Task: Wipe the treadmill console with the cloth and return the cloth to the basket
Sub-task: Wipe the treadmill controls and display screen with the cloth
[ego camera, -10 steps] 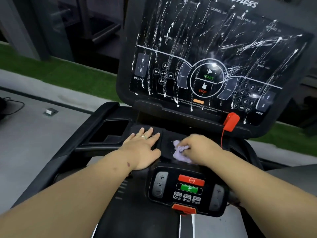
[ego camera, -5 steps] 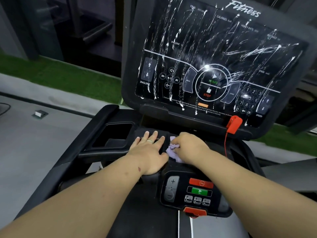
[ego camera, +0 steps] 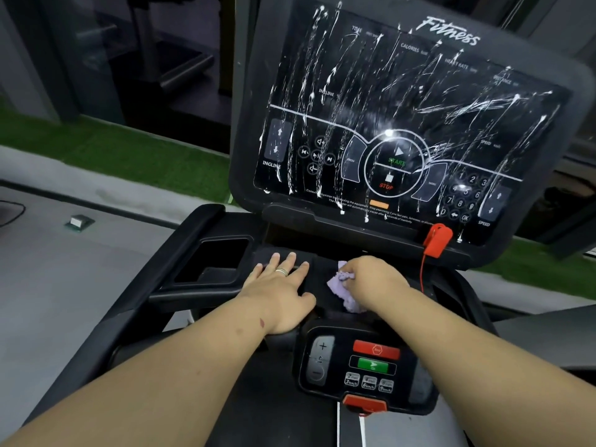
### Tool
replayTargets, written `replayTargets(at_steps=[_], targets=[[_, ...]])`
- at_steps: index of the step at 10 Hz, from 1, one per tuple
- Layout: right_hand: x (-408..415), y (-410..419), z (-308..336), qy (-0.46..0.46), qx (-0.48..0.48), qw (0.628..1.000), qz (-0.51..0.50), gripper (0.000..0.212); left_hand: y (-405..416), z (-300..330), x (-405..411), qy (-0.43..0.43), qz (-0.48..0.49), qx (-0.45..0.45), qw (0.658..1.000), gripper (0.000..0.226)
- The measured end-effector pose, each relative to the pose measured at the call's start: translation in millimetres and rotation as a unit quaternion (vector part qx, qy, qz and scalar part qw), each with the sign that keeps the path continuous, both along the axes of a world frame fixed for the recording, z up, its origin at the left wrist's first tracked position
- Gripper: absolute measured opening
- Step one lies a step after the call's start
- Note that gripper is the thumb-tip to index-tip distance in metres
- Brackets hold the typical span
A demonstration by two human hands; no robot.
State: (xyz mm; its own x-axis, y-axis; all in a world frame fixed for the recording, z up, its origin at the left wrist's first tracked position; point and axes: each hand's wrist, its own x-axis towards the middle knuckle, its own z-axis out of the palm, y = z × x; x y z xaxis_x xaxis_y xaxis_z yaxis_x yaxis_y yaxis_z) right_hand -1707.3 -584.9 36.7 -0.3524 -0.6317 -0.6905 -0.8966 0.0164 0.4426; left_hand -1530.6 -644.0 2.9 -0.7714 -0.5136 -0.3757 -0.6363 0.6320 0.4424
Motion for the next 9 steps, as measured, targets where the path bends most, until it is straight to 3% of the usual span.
replayTargets(at_steps=[1, 2, 3, 4, 5, 6, 7, 8, 9], targets=[[11, -10, -12, -0.008, 0.021, 0.991, 0.133, 0.013, 1, 1, 0, -0.003, -0.002, 0.001, 1.000, 0.070], [6, 9, -3, -0.147, -0.114, 0.983, 0.001, 0.013, 1, 3, 1, -0.007, -0.001, 0.002, 1.000, 0.070], [-13, 48, 16, -0.100, -0.204, 0.954, -0.197, 0.020, 2, 4, 1, -0.008, 0.000, 0.002, 1.000, 0.070], [-6, 39, 12, -0.134, -0.243, 0.919, -0.280, 0.015, 2, 5, 1, -0.008, 0.002, 0.006, 1.000, 0.070], [10, 29, 1, -0.234, -0.235, 0.917, -0.222, 0.018, 2, 5, 1, -0.008, 0.003, 0.005, 1.000, 0.070], [-12, 55, 13, -0.222, -0.260, 0.923, -0.176, 0.029, 2, 6, 1, -0.009, 0.003, 0.010, 1.000, 0.070], [-25, 53, 13, -0.142, -0.260, 0.925, -0.240, 0.024, 2, 5, 1, -0.009, 0.004, 0.007, 1.000, 0.070], [-5, 40, 5, -0.193, -0.274, 0.932, -0.139, 0.019, 1, 4, 0, -0.013, 0.003, 0.007, 1.000, 0.070], [-8, 51, 11, -0.295, -0.228, 0.923, -0.098, 0.029, 1, 4, 0, -0.013, 0.005, 0.004, 1.000, 0.070]])
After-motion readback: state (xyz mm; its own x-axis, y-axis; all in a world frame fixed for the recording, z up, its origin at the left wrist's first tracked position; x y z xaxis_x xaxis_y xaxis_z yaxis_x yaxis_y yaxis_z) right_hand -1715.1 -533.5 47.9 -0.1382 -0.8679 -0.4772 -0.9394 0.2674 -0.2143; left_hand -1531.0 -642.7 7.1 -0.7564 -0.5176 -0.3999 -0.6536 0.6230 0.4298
